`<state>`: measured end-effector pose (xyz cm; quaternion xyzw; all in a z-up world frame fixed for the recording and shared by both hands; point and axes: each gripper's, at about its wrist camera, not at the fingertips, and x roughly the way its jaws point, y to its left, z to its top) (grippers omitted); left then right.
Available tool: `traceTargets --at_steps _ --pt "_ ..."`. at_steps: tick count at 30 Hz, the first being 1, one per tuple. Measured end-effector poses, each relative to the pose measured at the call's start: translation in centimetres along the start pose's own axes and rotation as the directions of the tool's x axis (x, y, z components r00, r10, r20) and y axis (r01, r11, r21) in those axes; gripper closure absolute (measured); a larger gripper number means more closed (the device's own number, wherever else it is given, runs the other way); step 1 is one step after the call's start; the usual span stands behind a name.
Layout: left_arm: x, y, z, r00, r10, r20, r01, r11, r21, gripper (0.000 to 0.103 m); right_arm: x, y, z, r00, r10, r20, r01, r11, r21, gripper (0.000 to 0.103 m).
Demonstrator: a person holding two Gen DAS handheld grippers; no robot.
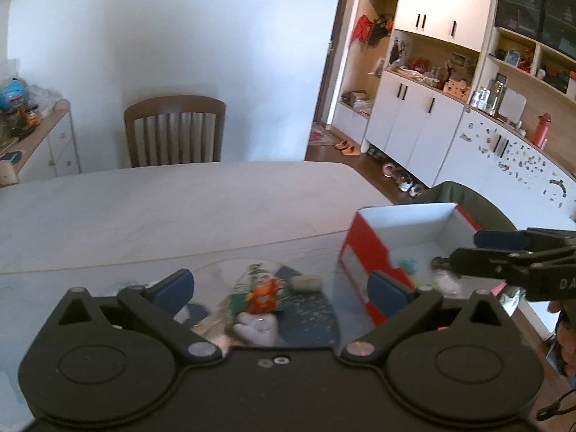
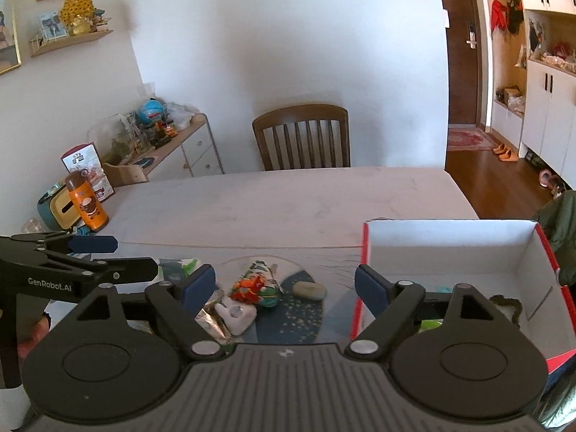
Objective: Organize objects
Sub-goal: 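Withdraw both tools from the box back over the table items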
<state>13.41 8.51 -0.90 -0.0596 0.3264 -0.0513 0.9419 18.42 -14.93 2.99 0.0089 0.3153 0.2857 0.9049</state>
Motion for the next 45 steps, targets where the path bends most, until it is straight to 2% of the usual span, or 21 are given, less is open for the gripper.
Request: traceTargets --at_steps 4,6,9,12,18,21,27,33,45 --pt "-0.1 2.0 -0.7 1.000 0.021 -0.002 -0.021 1.000 0.001 0.000 1.2 1.5 -0.4 1.000 0.003 -0.022 -0.003 1.000 0.006 0.017" --pt "-0.1 3.0 -1.2 1.000 0.026 -0.010 -0.026 1.000 0.002 0.000 1.9 2.3 -0.6 0.999 -0.029 -0.025 0.029 1.000 -0.013 0.016" --pt "0.0 4.6 -2.0 0.999 0.050 -0.011 -0.050 0.999 0.005 0.000 2.8 3.7 -1.3 0.996 -0.084 0.014 0.085 0.995 -0.057 0.013" --pt "0.2 6.5 -2.6 0.996 0.082 -0.016 -0.082 0.997 -0.004 0.000 4.0 5.3 -1.9 0.994 -0.103 0.034 0.106 0.988 -0.113 0.006" --pt "1.2 10.2 -3.7 0.991 0.120 -0.059 -0.122 0.992 -0.043 0.000 6.7 7.4 -2.7 0.995 -0.077 -0.061 0.067 0.986 -0.154 0.006" --pt "1.9 11.9 -4.5 0.989 0.123 -0.083 -0.128 0.990 -0.063 0.000 8.2 8.2 -3.0 0.993 -0.087 -0.085 0.072 0.983 -0.169 0.006" --pt "3.0 14.3 -6.0 0.987 0.123 -0.104 -0.132 0.988 -0.085 0.000 10.6 8.3 -3.7 0.987 -0.097 -0.126 0.081 0.988 -0.129 0.006" --pt "4.5 15.3 -7.7 0.980 0.129 -0.150 -0.138 0.989 -0.051 0.001 13.1 8.5 -4.0 0.980 -0.117 -0.159 0.095 0.986 -0.135 0.006" --pt "6.9 16.0 -9.5 0.971 0.109 -0.215 -0.122 0.991 -0.050 0.004 16.3 11.1 -5.8 0.961 -0.050 -0.271 0.006 0.987 -0.159 0.006"
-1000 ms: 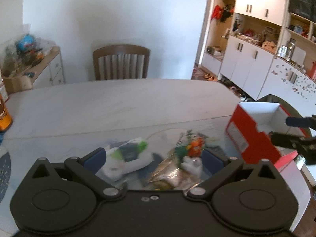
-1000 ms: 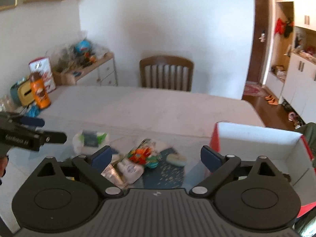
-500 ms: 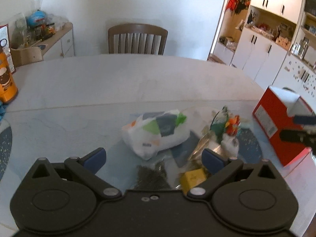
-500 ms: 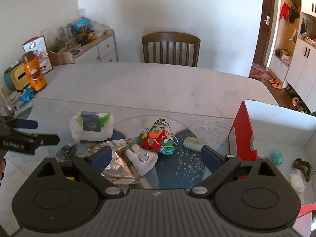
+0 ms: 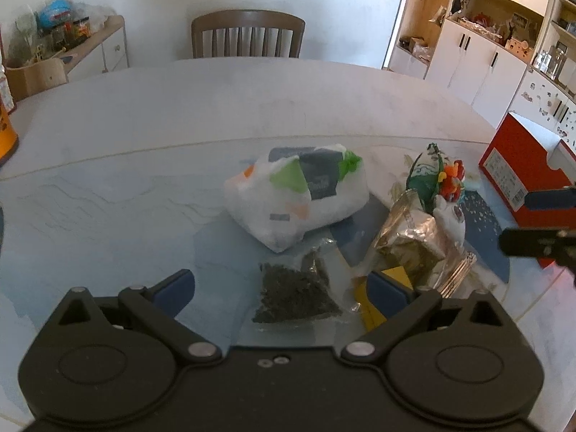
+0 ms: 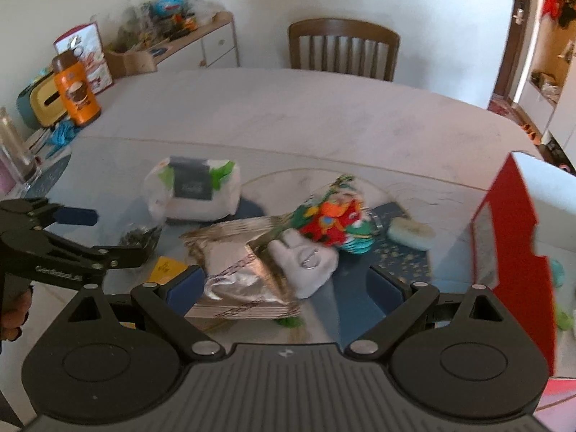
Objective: Organize objects
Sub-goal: 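Withdraw both tools from the box back over the table items, then grasp the dark tea-leaf bag with the left gripper while the right grasps the silver pouch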
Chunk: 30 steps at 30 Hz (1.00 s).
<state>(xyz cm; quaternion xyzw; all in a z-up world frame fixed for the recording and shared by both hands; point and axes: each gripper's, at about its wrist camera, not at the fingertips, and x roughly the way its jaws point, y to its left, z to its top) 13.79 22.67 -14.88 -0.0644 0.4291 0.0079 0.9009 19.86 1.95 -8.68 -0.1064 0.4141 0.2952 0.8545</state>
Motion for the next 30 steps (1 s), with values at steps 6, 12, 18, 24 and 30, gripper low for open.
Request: traceTargets --at_steps 6,12,18,24,30 --pt "0.7 0.0 -0.1 1.000 -0.019 -0.017 0.019 1.000 -0.016 0.009 1.7 1.5 0.4 0.999 0.047 -0.020 -0.047 0.999 -0.018 0.007" --pt "1.2 0.2 -0.2 0.999 -0.040 -0.032 0.039 0.999 -0.034 0.021 3.7 2.3 1.2 0.997 0.062 -0.051 -0.063 0.998 -0.010 0.017" --pt "1.7 0.4 -0.2 0.998 -0.058 -0.040 0.056 0.997 -0.055 0.035 5.0 2.7 1.3 0.994 0.062 -0.088 -0.064 0.998 -0.011 0.037" --pt "1.8 0.5 -0.3 0.997 -0.067 -0.035 0.065 0.996 -0.060 0.048 5.4 3.1 1.3 0.993 0.059 -0.104 -0.063 0.997 -0.034 0.048" --pt "1.8 0.7 -0.1 0.997 -0.072 -0.038 0.070 0.995 -0.069 0.056 5.7 3.3 1.2 0.992 0.049 -0.115 -0.054 0.998 -0.044 0.057"
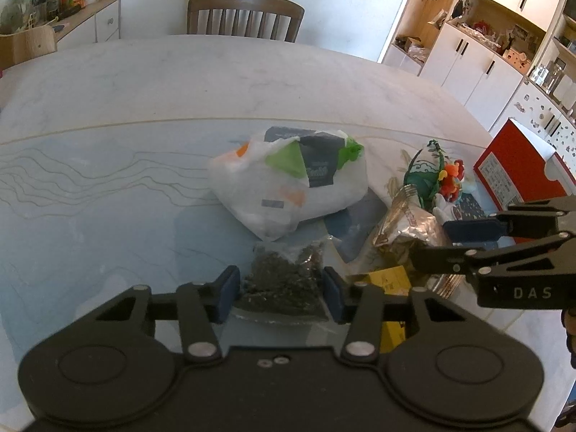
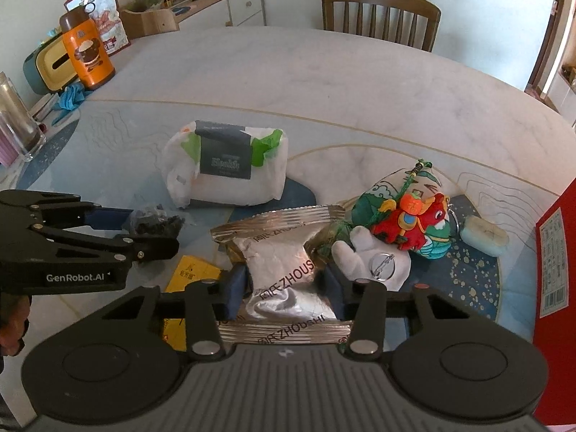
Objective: Organize objects
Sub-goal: 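Grasp the dark tea-leaf bag with the left gripper while the right grasps the silver pouch, then carry the tea-leaf bag and silver pouch into the cardboard box with both tools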
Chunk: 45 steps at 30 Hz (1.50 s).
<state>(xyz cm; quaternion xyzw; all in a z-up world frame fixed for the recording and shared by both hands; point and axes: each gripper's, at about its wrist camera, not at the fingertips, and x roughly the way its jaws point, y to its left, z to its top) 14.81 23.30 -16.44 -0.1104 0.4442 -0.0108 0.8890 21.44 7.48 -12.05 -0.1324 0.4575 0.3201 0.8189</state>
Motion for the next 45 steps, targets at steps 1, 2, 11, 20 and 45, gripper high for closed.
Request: traceTargets --at_steps 1,2,11,20,45 --pt "0.0 0.0 0.0 1.000 0.003 -0.001 -0.003 1.000 0.003 0.056 0.0 0.0 0.0 1.000 0.000 -0.001 0.000 1.000 -0.002 0.059" --pt "0.0 -0.1 0.0 1.000 0.008 -0.001 -0.008 1.000 0.007 0.057 0.0 0.0 0.0 1.000 -0.001 -0.001 0.001 1.000 -0.004 0.061" --pt "-1.0 -0.4 0.2 1.000 0.011 0.007 -0.011 1.000 0.004 0.061 -1.1 -0.1 -0.2 1.000 0.020 0.010 -0.020 1.000 0.016 0.067" --pt "-3.7 -1.2 1.3 0.999 0.014 0.040 -0.014 1.000 -0.014 0.061 -4.6 -0.2 -0.2 0.996 0.058 0.066 -0.061 0.997 0.042 0.067" --pt "-8.7 -13.2 6.0 0.988 -0.107 0.114 0.096 0.990 0.103 0.061 -16.6 -7.7 -1.6 0.979 -0.027 0.202 -0.009 0.985 0.175 0.067"
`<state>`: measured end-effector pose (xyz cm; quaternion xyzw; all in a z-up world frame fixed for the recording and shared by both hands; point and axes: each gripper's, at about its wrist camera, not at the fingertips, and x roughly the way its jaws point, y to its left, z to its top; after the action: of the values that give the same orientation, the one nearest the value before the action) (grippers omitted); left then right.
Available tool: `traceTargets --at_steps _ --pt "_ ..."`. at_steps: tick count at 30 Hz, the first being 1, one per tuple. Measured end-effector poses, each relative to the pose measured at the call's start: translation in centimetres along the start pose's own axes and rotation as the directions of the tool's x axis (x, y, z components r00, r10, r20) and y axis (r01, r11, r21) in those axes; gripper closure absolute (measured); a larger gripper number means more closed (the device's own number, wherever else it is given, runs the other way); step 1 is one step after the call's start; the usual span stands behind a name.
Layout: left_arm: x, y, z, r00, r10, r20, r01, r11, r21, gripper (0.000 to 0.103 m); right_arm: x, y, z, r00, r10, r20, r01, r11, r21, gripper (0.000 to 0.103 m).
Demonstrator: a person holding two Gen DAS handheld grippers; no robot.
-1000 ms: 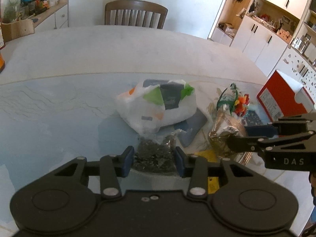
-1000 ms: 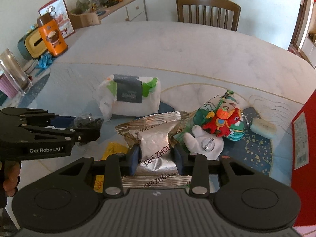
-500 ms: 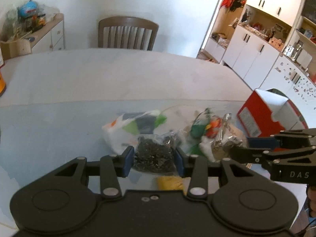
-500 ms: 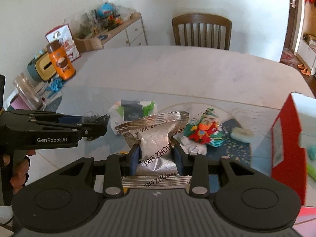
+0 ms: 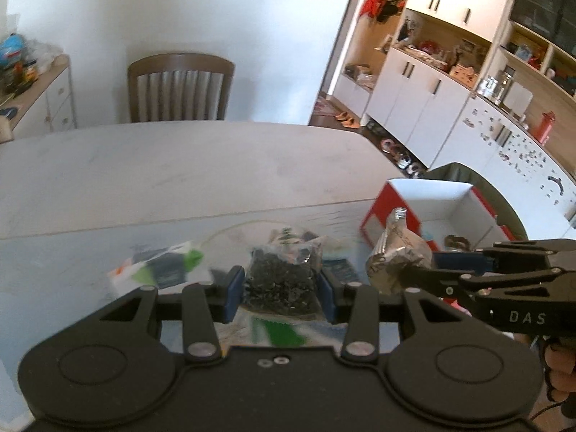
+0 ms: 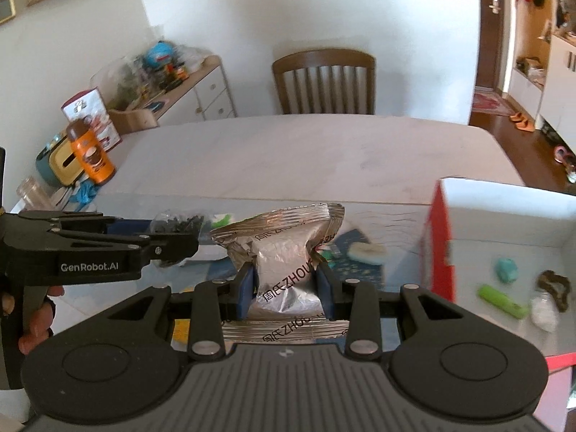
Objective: Organize objects
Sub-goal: 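Carry the tea-leaf bag and silver pouch into the cardboard box with both tools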
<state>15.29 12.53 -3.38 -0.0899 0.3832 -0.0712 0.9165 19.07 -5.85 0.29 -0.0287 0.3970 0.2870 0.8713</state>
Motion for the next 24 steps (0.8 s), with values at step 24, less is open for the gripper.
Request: traceTargets --at_steps 24 --pt "5.8 -15.9 2.3 0.996 -0.092 -0.015 0.093 0.981 0.168 0.060 -5.7 -14.9 -0.7 0.994 -0.093 0.062 0.085 0.989 0.123 0.067"
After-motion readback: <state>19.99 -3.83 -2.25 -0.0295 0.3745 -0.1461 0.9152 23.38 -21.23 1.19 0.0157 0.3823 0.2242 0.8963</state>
